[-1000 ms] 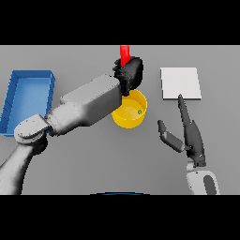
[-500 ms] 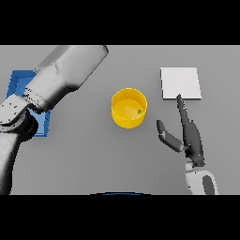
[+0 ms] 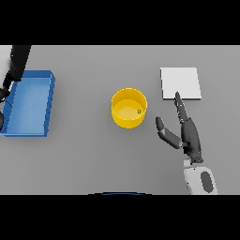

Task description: Pick up the red beaker and tilt it to pour out 1 green nut into yellow bowl. Pick up the yellow bowl and place it on the metallic measuring scale.

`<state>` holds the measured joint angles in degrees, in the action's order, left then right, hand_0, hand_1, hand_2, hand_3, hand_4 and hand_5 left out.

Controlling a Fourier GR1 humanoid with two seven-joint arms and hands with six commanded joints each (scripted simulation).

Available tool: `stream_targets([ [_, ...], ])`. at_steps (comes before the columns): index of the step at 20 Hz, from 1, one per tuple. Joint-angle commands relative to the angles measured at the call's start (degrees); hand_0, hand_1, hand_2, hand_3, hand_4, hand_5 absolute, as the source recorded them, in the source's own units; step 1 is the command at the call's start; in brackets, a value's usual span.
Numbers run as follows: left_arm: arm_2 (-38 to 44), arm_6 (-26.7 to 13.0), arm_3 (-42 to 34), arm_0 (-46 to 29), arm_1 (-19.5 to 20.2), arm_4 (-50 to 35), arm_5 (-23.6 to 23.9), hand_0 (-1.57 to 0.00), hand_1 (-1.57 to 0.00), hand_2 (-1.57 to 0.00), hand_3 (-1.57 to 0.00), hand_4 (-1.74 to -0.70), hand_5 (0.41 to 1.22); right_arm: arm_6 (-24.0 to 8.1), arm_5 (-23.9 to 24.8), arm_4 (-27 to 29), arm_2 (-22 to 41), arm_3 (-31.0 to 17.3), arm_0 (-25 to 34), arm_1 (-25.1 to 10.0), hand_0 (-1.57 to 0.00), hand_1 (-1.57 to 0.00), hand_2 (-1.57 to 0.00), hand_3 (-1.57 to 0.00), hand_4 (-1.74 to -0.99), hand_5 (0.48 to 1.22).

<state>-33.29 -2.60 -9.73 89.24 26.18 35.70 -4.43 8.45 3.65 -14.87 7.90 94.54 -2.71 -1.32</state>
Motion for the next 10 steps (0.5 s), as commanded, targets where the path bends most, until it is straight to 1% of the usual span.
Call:
stream_targets([
  [1,1.83,0.01,0.59,-1.84,1.94,-2.57,1.75,-1.57,-1.57,-1.57,-1.43,-1.74,1.221,0.52,-0.08,0.36,-0.11,-0.29,-0.47,0.11,0.00,0.00,0.00,0.00,-1.012,0.659],
  [3,4.30,-3.55,0.99,-5.43,5.07,-6.87,4.67,-1.57,-1.57,-1.57,-1.41,-1.74,1.221,0.44,0.31,-1.27,0.65,-0.11,-0.50,-0.23,0.00,0.00,0.00,0.00,-1.034,0.655],
  [4,5.70,-4.33,0.67,-6.99,5.88,-9.23,6.04,-1.57,-1.57,-1.57,-1.42,-1.74,1.221,-0.28,0.34,-1.11,0.36,-0.14,0.01,-0.40,0.00,0.00,0.00,0.00,-1.044,0.654],
  [6,8.93,-6.39,0.11,-10.87,7.73,-14.58,8.96,-1.57,-1.57,-1.57,-1.44,-1.74,1.221,-0.15,0.31,-1.23,0.38,0.27,-0.42,-0.75,0.00,0.00,0.00,0.00,-1.057,0.652],
  [7,10.25,-6.03,-0.47,-13.30,8.23,-17.10,10.51,-1.57,-1.57,-1.57,-1.45,-1.74,1.221,0.07,0.47,-1.57,0.90,0.18,-0.76,-0.19,0.00,0.00,0.00,0.00,-1.053,0.651],
  [9,12.44,-8.40,-2.22,-17.62,8.09,-21.95,13.01,-1.57,-1.57,-1.57,-1.47,-1.74,1.221,0.83,0.66,-2.35,0.78,0.25,-1.27,-1.10,0.00,0.00,0.00,0.00,-1.047,0.651],
  [10,13.14,-9.46,-3.58,-19.06,8.29,-23.75,13.63,-1.57,-1.57,-1.57,-1.47,-1.74,1.221,-0.35,0.96,-2.69,0.50,0.07,-0.49,-1.42,0.00,0.00,0.00,0.00,-1.048,0.651],
])
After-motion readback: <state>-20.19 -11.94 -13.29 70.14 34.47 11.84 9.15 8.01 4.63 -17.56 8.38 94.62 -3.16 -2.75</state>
